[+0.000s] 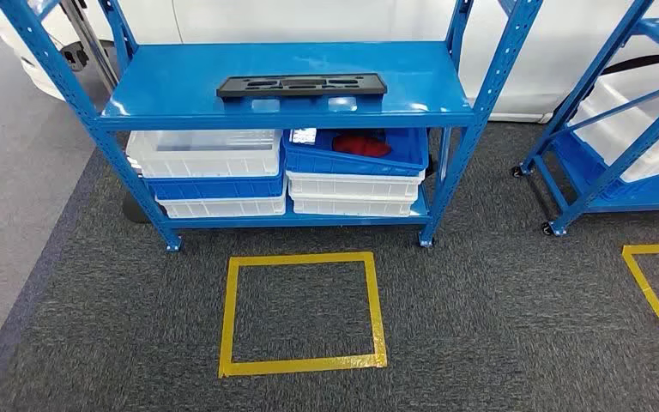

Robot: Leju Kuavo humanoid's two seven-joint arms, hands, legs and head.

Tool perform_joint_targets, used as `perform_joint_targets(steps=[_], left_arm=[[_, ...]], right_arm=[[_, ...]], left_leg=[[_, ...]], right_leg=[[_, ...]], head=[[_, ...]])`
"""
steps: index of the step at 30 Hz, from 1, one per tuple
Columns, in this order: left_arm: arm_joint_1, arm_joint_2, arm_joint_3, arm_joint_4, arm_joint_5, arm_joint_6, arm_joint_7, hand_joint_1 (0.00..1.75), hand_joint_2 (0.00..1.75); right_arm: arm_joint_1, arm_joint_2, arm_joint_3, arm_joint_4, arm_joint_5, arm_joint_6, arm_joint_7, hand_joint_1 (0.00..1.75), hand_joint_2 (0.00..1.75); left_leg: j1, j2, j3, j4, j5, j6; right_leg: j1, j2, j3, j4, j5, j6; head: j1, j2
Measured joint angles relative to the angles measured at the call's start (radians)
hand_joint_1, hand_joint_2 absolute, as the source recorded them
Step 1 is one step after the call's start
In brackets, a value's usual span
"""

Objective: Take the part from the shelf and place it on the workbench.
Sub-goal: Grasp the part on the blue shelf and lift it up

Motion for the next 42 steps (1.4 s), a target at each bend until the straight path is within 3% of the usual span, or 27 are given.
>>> perform_joint_targets(steps=[3, 4, 5, 8, 10, 13, 15, 17, 18, 19, 20, 22, 24, 27, 29, 30, 32, 33, 34, 35, 36, 38, 40, 42], left_arm=[[-0.008, -0.009, 0.031, 0.008, 0.0, 0.001, -0.001, 0.0, 0.0], [-0.012, -0.013, 0.046, 0.012, 0.0, 0.001, -0.002, 0.0, 0.0], [-0.016, -0.017, 0.062, 0.017, 0.0, 0.002, -0.002, 0.0, 0.0], [-0.028, -0.028, 0.109, 0.028, 0.0, 0.002, -0.004, 0.0, 0.0], [-0.039, -0.034, 0.138, 0.035, 0.0, 0.002, -0.005, 0.0, 0.0], [-0.055, -0.039, 0.18, 0.045, 0.0, 0.001, -0.006, 0.0, 0.0], [-0.063, -0.043, 0.207, 0.052, 0.0, 0.0, -0.006, 0.0, 0.0], [-0.07, -0.049, 0.235, 0.061, 0.0, -0.001, -0.006, 0.0, 0.0], [-0.073, -0.051, 0.247, 0.064, 0.0, -0.002, -0.006, 0.0, 0.0], [-0.076, -0.053, 0.258, 0.067, 0.0, -0.002, -0.006, 0.0, 0.0], [-0.077, -0.055, 0.269, 0.07, 0.0, -0.002, -0.007, 0.0, 0.0], [-0.081, -0.056, 0.288, 0.073, 0.0, -0.003, -0.008, 0.0, 0.0], [-0.088, -0.058, 0.306, 0.075, 0.0, -0.004, -0.009, 0.0, 0.0], [-0.097, -0.065, 0.337, 0.081, 0.0, -0.007, -0.01, 0.0, 0.0], [-0.101, -0.069, 0.36, 0.086, 0.0, -0.009, -0.011, 0.0, 0.0], [-0.104, -0.072, 0.37, 0.088, 0.0, -0.01, -0.012, 0.0, 0.0], [-0.111, -0.078, 0.394, 0.094, 0.0, -0.014, -0.014, 0.0, 0.0], [-0.114, -0.081, 0.406, 0.097, 0.0, -0.015, -0.014, 0.0, 0.0], [-0.115, -0.084, 0.419, 0.1, 0.0, -0.016, -0.015, 0.0, 0.0], [-0.116, -0.086, 0.431, 0.103, 0.0, -0.018, -0.015, 0.0, 0.0], [-0.117, -0.089, 0.442, 0.106, 0.0, -0.02, -0.016, 0.0, 0.0], [-0.121, -0.094, 0.466, 0.111, 0.0, -0.025, -0.016, 0.0, 0.0], [-0.128, -0.099, 0.49, 0.118, 0.0, -0.031, -0.017, 0.0, 0.0], [-0.134, -0.102, 0.514, 0.123, 0.0, -0.034, -0.018, 0.0, 0.0]], right_arm=[[-0.008, 0.001, -0.02, 0.006, 0.046, -0.002, 0.005, 0.0, 0.0], [-0.013, 0.001, -0.03, 0.009, 0.068, -0.003, 0.007, 0.0, 0.0], [-0.019, 0.001, -0.038, 0.012, 0.093, -0.005, 0.009, 0.0, 0.0], [-0.045, 0.002, -0.048, 0.017, 0.17, -0.009, 0.009, 0.0, 0.0], [-0.071, 0.008, -0.047, 0.019, 0.221, -0.011, -0.001, 0.0, 0.0], [-0.116, 0.025, -0.031, 0.021, 0.296, -0.02, -0.03, 0.0, 0.0], [-0.154, 0.037, -0.006, 0.021, 0.346, -0.031, -0.056, 0.0, 0.0], [-0.194, 0.05, 0.028, 0.021, 0.392, -0.042, -0.08, 0.0, 0.0], [-0.213, 0.056, 0.047, 0.019, 0.412, -0.047, -0.09, 0.0, 0.0], [-0.23, 0.061, 0.065, 0.017, 0.43, -0.052, -0.099, 0.0, 0.0], [-0.246, 0.065, 0.084, 0.014, 0.447, -0.057, -0.108, 0.0, 0.0], [-0.277, 0.073, 0.12, 0.005, 0.478, -0.068, -0.123, 0.0, 0.0], [-0.309, 0.08, 0.158, -0.005, 0.508, -0.079, -0.136, 0.0, 0.0], [-0.359, 0.087, 0.22, -0.024, 0.553, -0.098, -0.151, 0.0, 0.0], [-0.402, 0.089, 0.261, -0.04, 0.583, -0.113, -0.161, 0.0, 0.0], [-0.424, 0.09, 0.28, -0.047, 0.598, -0.121, -0.167, 0.0, 0.0], [-0.467, 0.089, 0.322, -0.059, 0.628, -0.136, -0.179, 0.0, 0.0], [-0.486, 0.088, 0.343, -0.064, 0.641, -0.144, -0.186, 0.0, 0.0], [-0.504, 0.088, 0.365, -0.069, 0.655, -0.151, -0.192, 0.0, 0.0], [-0.523, 0.087, 0.387, -0.075, 0.669, -0.159, -0.199, 0.0, 0.0], [-0.542, 0.086, 0.407, -0.081, 0.682, -0.166, -0.206, 0.0, 0.0], [-0.585, 0.084, 0.447, -0.094, 0.709, -0.183, -0.22, 0.0, 0.0], [-0.628, 0.081, 0.487, -0.106, 0.736, -0.2, -0.233, 0.0, 0.0], [-0.667, 0.079, 0.528, -0.118, 0.761, -0.216, -0.245, 0.0, 0.0]], left_leg=[[-0.002, -0.001, -0.002, 0.002, 0.0, 0.001], [-0.003, -0.002, -0.002, 0.003, -0.001, 0.001], [-0.003, -0.003, -0.002, 0.005, -0.002, 0.001], [-0.004, -0.005, -0.004, 0.017, -0.011, -0.009], [-0.007, -0.005, -0.009, 0.023, -0.016, -0.02], [-0.005, -0.004, -0.013, 0.035, -0.024, -0.037], [-0.001, -0.004, -0.042, 0.104, -0.068, -0.049], [0.003, -0.004, -0.106, 0.238, -0.134, -0.058], [0.005, -0.004, -0.134, 0.293, -0.152, -0.061], [0.006, -0.004, -0.148, 0.317, -0.151, -0.062], [0.007, -0.003, -0.142, 0.299, -0.129, -0.062], [0.008, -0.002, -0.086, 0.17, -0.051, -0.057], [0.004, 0.0, -0.037, 0.055, -0.005, -0.046], [0.0, -0.002, -0.03, 0.024, 0.003, -0.029], [0.002, -0.001, -0.025, 0.013, 0.01, -0.015], [0.004, -0.001, -0.022, 0.007, 0.012, -0.009], [0.002, 0.0, -0.023, 0.006, 0.013, -0.001], [0.001, -0.001, -0.023, 0.007, 0.012, 0.0], [0.0, -0.002, -0.022, 0.008, 0.011, 0.001], [0.0, -0.003, -0.02, 0.009, 0.008, 0.0], [0.0, -0.004, -0.016, 0.011, 0.005, -0.001], [-0.002, -0.005, -0.01, 0.015, -0.004, -0.007], [-0.006, -0.006, -0.01, 0.02, -0.012, -0.015], [-0.007, -0.005, -0.01, 0.019, -0.017, -0.026]], right_leg=[[-0.003, 0.001, -0.058, 0.113, -0.034, 0.006], [-0.004, 0.002, -0.067, 0.127, -0.026, 0.007], [-0.005, 0.002, -0.057, 0.101, 0.0, 0.008], [-0.006, 0.003, 0.029, -0.087, 0.095, 0.002], [-0.004, 0.005, 0.051, -0.141, 0.105, -0.009], [-0.003, 0.004, 0.052, -0.149, 0.108, -0.027], [-0.006, 0.002, 0.052, -0.154, 0.113, -0.037], [-0.005, 0.001, 0.05, -0.154, 0.114, -0.041], [-0.005, 0.0, 0.05, -0.153, 0.114, -0.041], [-0.005, -0.001, 0.05, -0.153, 0.114, -0.041], [-0.005, -0.001, 0.051, -0.152, 0.113, -0.041], [-0.005, -0.001, 0.054, -0.152, 0.112, -0.039], [-0.002, -0.001, 0.054, -0.15, 0.111, -0.031], [0.0, -0.003, 0.051, -0.153, 0.115, -0.012], [-0.001, -0.002, 0.041, -0.133, 0.102, -0.001], [-0.002, 0.0, 0.022, -0.096, 0.082, 0.002], [-0.004, 0.003, -0.045, 0.032, 0.029, 0.006], [-0.004, 0.003, -0.079, 0.092, 0.012, 0.007], [-0.005, 0.004, -0.102, 0.126, 0.013, 0.008], [-0.005, 0.004, -0.107, 0.121, 0.033, 0.008], [-0.005, 0.004, -0.091, 0.077, 0.069, 0.006], [-0.003, 0.004, -0.035, -0.056, 0.14, -0.001], [0.0, 0.006, -0.001, -0.135, 0.159, -0.009], [0.002, 0.008, 0.003, -0.148, 0.15, -0.018]], head=[[0.0, 0.0], [0.0, 0.0], [0.0, 0.0], [0.0, 0.0], [0.0, 0.0], [0.0, 0.0], [0.0, 0.0], [0.0, 0.0], [0.0, 0.0], [0.0, 0.0], [0.0, 0.0], [0.0, 0.0], [0.0, 0.0], [0.0, 0.0], [0.0, 0.0], [0.0, 0.0], [0.0, 0.0], [0.0, 0.0], [0.0, 0.0], [0.0, 0.0], [0.0, 0.0], [0.0, 0.0], [0.0, 0.0], [0.0, 0.0]])
